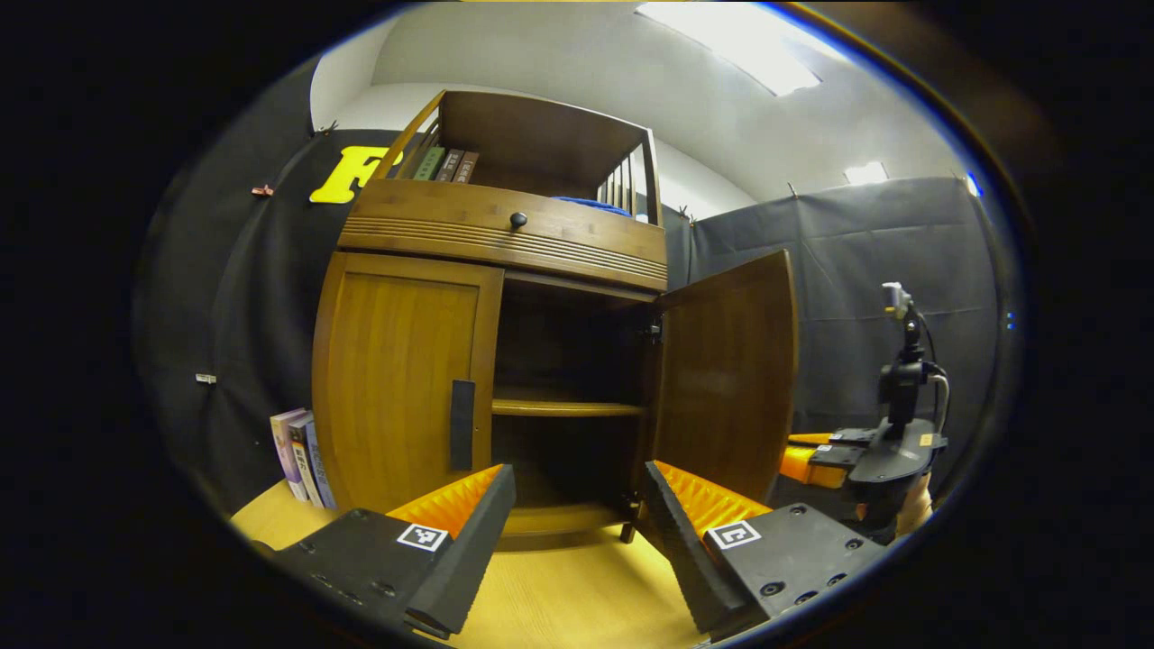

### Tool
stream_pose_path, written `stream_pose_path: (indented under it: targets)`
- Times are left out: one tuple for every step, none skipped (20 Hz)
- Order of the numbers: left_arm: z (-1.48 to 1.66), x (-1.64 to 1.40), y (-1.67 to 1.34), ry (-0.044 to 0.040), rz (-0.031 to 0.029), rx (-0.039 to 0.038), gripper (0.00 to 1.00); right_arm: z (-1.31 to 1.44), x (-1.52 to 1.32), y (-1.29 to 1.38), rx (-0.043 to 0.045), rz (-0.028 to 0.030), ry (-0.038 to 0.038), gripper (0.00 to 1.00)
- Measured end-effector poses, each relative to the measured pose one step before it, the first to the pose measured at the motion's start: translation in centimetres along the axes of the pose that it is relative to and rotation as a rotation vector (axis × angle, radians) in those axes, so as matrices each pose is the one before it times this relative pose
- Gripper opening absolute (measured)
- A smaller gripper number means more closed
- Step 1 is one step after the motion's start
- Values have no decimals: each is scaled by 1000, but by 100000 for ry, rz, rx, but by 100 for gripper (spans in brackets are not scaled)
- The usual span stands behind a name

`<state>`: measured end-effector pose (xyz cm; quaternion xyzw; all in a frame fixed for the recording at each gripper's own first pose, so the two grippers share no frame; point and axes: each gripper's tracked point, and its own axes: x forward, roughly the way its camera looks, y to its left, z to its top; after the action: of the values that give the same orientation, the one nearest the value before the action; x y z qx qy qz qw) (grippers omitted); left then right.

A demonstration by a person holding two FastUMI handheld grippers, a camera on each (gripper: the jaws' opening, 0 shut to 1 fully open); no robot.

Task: Open the right door of the double-door shoe cabinet with the right hand, and open the left door with the left hand.

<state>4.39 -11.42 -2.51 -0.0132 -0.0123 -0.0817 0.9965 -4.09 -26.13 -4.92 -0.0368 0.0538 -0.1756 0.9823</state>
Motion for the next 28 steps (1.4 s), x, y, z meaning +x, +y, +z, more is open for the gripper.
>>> stream_pose_path:
  targets:
    - [9,146,81,-141,810,507,89,-43,-196,-389,446,-496,260,18]
    - [-66,201,-131,-241,187,-20,89,-104,192,174,449,-835,-178,18]
    - [2,206,-176,-147,-371,-363,89,-26,-58,-104,767,-726,47,18]
    - [-79,222,-138,58,-378,-216,89,-15,-287,-249,762,-853,-66,18]
    - [4,190,37,196,59,60,89,79,-219,-447,31,-1369,-293,18]
    - [-230,229,173,292,398,225,89,0,-435,-1537,-649,-2053,-623,18]
    - [-156,258,51,458,418,321,89,134,-524,-1343,-1405,-2812,-997,18]
    - [-228,305,157,402,374,186,89,227,-385,-1019,-1765,-3327,-1422,18]
    - [-114,290,169,255,294,-214,89,323,-342,-627,-1204,-1855,-1409,14]
    - [-181,391,125,198,63,-500,90,227,-509,335,798,1210,-310,22]
    - [-112,333,40,337,-212,-379,89,-7,-554,320,1776,1541,888,18]
    - [-18,362,80,181,31,-86,89,-134,-513,236,1449,1680,360,19]
    - [54,323,295,-5,579,315,89,59,-427,159,651,557,349,23]
    - [-18,289,419,-89,917,586,89,246,-514,-195,-11,-14,-215,22]
    - [-52,374,460,-93,1033,944,89,370,-498,-50,-163,37,-1068,22]
    - [-145,468,575,3,1293,1346,89,471,-660,307,194,1407,-1538,23]
    - [-156,432,920,-87,2259,926,89,234,-605,289,-34,666,-2337,24]
    - [-313,562,1044,-336,2200,503,89,756,-434,199,-66,517,-1836,42]
    - [-129,749,893,-292,1663,-29,89,114,-162,-290,-56,-1114,-1185,60]
    - [-180,923,679,-339,1147,-704,89,290,-372,-73,-130,-560,-1084,77]
    - [-347,967,485,530,600,-1018,89,249,-381,385,-176,519,-745,95]
    - [-342,1124,462,402,754,-467,88,63,-304,102,104,-163,-358,96]
    - [-81,910,584,-339,1466,138,89,15,-252,-176,-179,-655,-11,96]
    - [125,894,586,-746,1618,608,89,-84,-282,-94,-603,-857,152,96]
    - [35,1067,489,-1058,1451,1102,89,-74,-227,-181,-807,-966,140,97]
    - [-256,1154,624,-1007,1933,1403,88,-241,-63,-133,-934,-1043,182,99]
    - [-199,1244,510,-483,1770,1464,88,-154,4,-238,-746,-917,236,97]
    - [-273,1268,310,-344,1089,1154,88,-126,-209,-224,-621,-737,431,96]
